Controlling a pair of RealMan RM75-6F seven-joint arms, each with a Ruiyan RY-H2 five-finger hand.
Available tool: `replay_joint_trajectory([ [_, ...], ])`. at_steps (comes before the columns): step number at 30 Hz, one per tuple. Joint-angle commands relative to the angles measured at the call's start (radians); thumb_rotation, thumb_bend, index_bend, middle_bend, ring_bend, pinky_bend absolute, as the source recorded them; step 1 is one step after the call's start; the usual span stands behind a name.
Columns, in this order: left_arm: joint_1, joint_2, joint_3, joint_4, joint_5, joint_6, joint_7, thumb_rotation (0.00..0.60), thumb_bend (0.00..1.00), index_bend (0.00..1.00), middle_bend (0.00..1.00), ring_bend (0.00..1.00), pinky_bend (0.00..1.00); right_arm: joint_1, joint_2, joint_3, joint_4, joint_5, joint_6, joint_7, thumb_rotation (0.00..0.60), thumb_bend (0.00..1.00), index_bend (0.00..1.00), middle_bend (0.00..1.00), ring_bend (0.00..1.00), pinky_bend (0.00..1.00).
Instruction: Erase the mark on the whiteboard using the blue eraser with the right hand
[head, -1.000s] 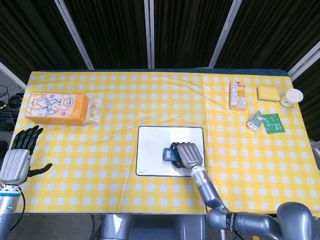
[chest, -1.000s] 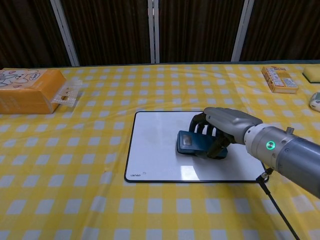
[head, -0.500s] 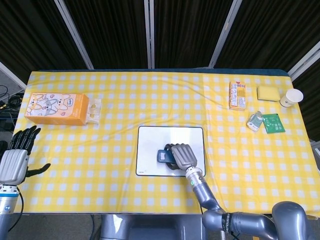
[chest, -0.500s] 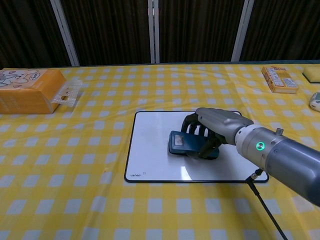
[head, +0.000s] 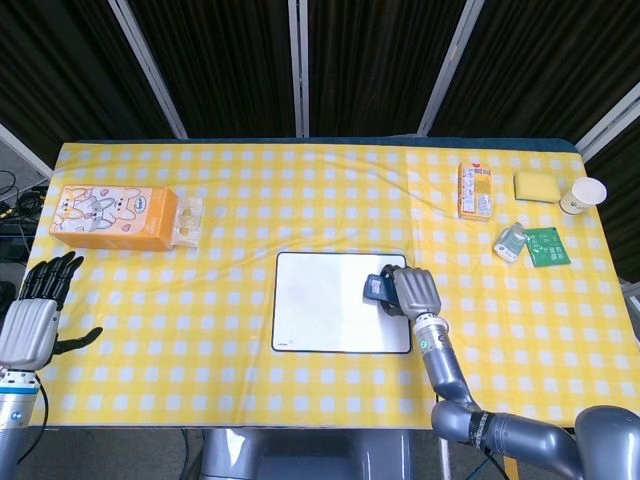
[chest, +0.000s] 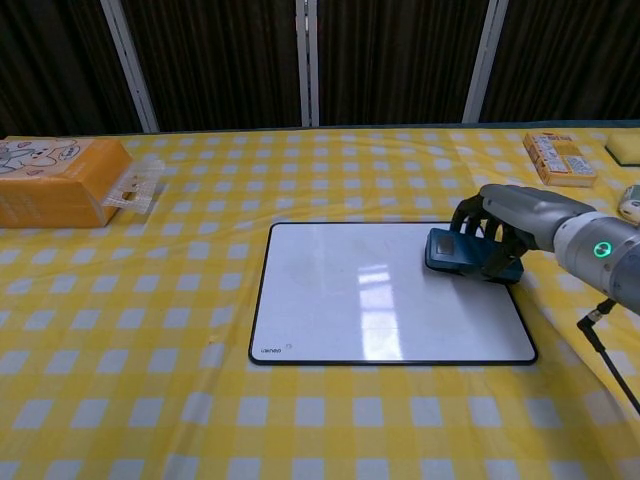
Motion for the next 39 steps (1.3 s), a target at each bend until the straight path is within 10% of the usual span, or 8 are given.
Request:
replay_joint_trajectory([
  [1,0.001,0.001,0.0,-0.002,0.002,0.003,0.0,0.6,0.01,0.0,0.0,0.0,0.0,-0.015,0.03,0.001,-0.022,-0.002,0.016,0.005,0.6,0.37,0.86,0.76,0.76,0.78],
  [21,0.004,-0.001,0.01,-0.007,0.022,0.011,0.009,0.6,0.01,0.0,0.0,0.0,0.0,-0.188,0.232,-0.133,-0.071,-0.343,0.161,0.273,0.6,0.34,0.84,0.71,0.71,0.72],
  [31,0.006,-0.01,0.019,-0.01,0.037,0.015,0.037,0.6,0.01,0.0,0.0,0.0,0.0,-0.233,0.256,-0.18,-0.046,-0.406,0.144,0.33,0.6,0.29,0.69,0.54,0.54,0.46],
  [39,0.008,-0.015,0.022,-0.014,0.044,0.022,0.049,0.6,0.01,0.0,0.0,0.0,0.0,-0.241,0.257,-0.176,-0.047,-0.374,0.105,0.297,0.6,0.18,0.26,0.11,0.1,0.02],
])
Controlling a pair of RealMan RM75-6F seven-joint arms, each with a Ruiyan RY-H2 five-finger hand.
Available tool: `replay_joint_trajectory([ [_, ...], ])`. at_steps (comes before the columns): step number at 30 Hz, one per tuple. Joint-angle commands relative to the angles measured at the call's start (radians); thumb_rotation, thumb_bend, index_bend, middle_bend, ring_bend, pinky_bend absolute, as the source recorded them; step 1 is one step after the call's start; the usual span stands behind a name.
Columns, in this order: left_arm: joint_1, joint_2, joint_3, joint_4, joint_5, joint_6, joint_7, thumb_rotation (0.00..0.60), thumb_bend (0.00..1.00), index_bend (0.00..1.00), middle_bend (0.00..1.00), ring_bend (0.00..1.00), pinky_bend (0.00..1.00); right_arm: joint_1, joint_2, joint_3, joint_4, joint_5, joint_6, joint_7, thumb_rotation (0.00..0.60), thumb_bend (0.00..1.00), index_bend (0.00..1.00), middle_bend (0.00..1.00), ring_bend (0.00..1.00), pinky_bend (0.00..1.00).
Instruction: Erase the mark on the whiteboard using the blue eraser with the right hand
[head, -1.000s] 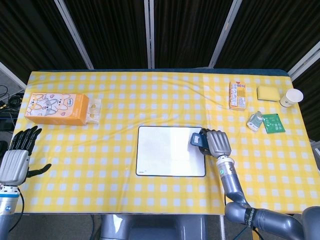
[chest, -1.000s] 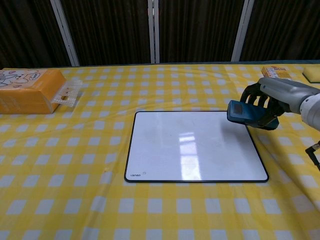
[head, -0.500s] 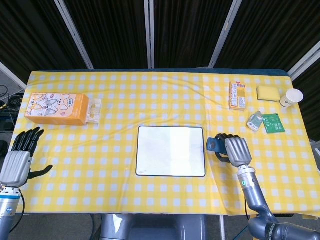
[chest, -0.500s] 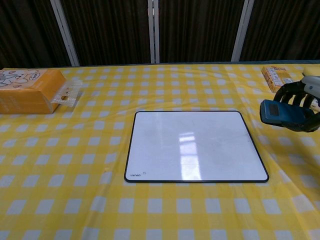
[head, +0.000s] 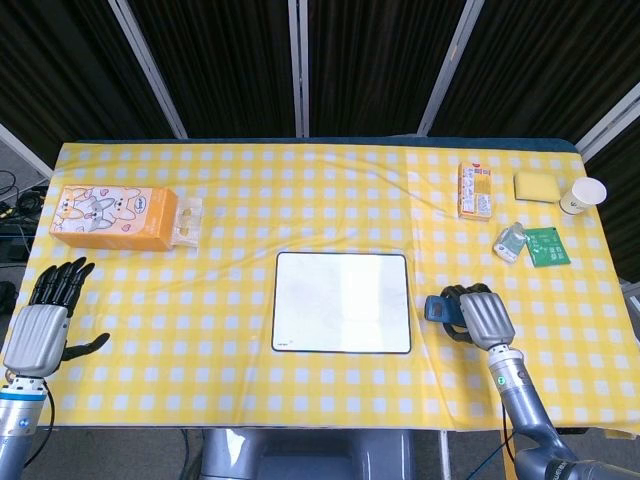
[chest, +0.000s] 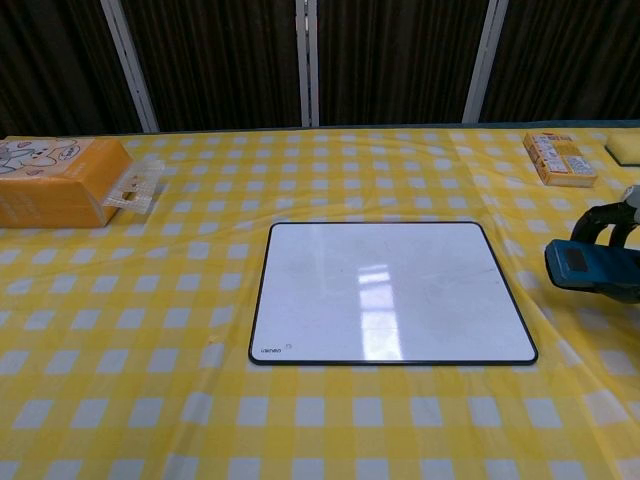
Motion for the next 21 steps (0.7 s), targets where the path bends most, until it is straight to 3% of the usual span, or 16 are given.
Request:
replay_joint_trajectory([
  [1,0.001,0.0,0.001,0.0,0.001,0.001,0.001,0.6,0.01,0.0,0.0,0.0,0.0,-0.007,-0.003,0.009,0.0,0.012,0.003,-0.014,0.6,0.17,0.23,0.08,0.07,0.01],
  [3,0.001,-0.001,0.002,0.0,0.002,0.001,0.001,0.6,0.01,0.0,0.0,0.0,0.0,-0.012,-0.003,0.015,-0.005,0.018,0.009,-0.016,0.6,0.15,0.14,0.01,0.01,0.0],
  [6,0.001,-0.002,0.004,0.0,0.007,0.001,0.003,0.6,0.01,0.0,0.0,0.0,0.0,-0.029,0.007,0.023,-0.025,0.018,0.035,-0.014,0.6,0.15,0.06,0.0,0.0,0.0],
  [14,0.004,-0.004,0.013,-0.004,0.025,0.008,0.01,0.6,0.01,0.0,0.0,0.0,0.0,-0.089,0.055,0.009,-0.084,-0.047,0.127,0.034,0.6,0.14,0.05,0.0,0.0,0.0],
  [21,0.015,0.005,0.027,-0.006,0.041,0.018,-0.015,0.6,0.01,0.0,0.0,0.0,0.0,-0.207,0.108,-0.037,-0.096,-0.179,0.347,0.058,0.6,0.14,0.03,0.0,0.0,0.0],
])
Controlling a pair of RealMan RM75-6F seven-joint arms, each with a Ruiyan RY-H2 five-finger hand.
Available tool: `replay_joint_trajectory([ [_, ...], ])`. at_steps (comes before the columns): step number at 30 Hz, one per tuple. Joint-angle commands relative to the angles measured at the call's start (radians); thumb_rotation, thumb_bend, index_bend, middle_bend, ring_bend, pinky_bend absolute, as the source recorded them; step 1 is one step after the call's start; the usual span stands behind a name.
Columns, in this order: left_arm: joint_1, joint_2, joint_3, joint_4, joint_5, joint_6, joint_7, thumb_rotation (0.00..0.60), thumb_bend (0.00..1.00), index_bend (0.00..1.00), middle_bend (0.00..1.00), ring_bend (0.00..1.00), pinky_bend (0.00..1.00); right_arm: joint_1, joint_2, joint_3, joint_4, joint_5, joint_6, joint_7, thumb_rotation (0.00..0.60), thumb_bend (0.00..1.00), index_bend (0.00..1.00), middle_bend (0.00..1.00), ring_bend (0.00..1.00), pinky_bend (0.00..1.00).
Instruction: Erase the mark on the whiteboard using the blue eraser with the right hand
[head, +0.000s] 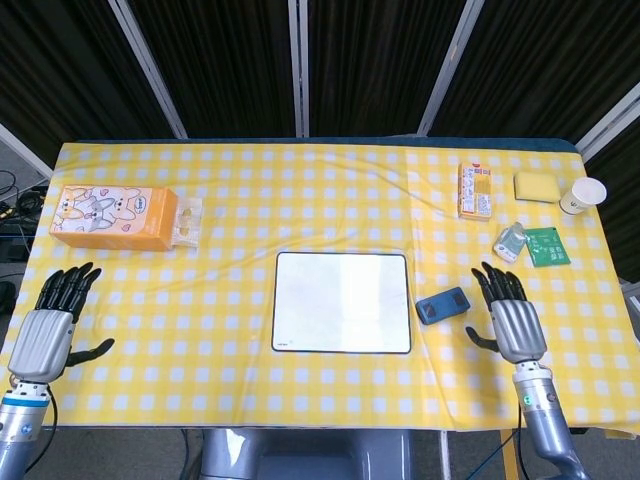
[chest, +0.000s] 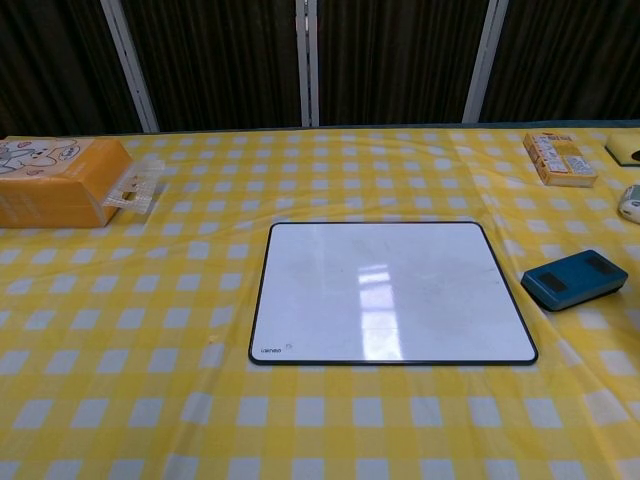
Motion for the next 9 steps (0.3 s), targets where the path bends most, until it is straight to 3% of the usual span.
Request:
replay_joint_trajectory([
  [1,0.009,0.003,0.007,0.004,0.011,0.014,-0.005,0.6,0.01,0.0,0.0,0.0,0.0,-0.092,0.044,-0.04,-0.006,-0.098,0.155,0.023,0.6,0.14,0.03,0.0,0.0,0.0],
  [9,0.017,-0.001,0.015,0.005,0.036,0.032,0.005,0.6,0.01,0.0,0.0,0.0,0.0,-0.165,0.081,-0.072,0.004,-0.185,0.261,0.071,0.6,0.14,0.01,0.0,0.0,0.0],
])
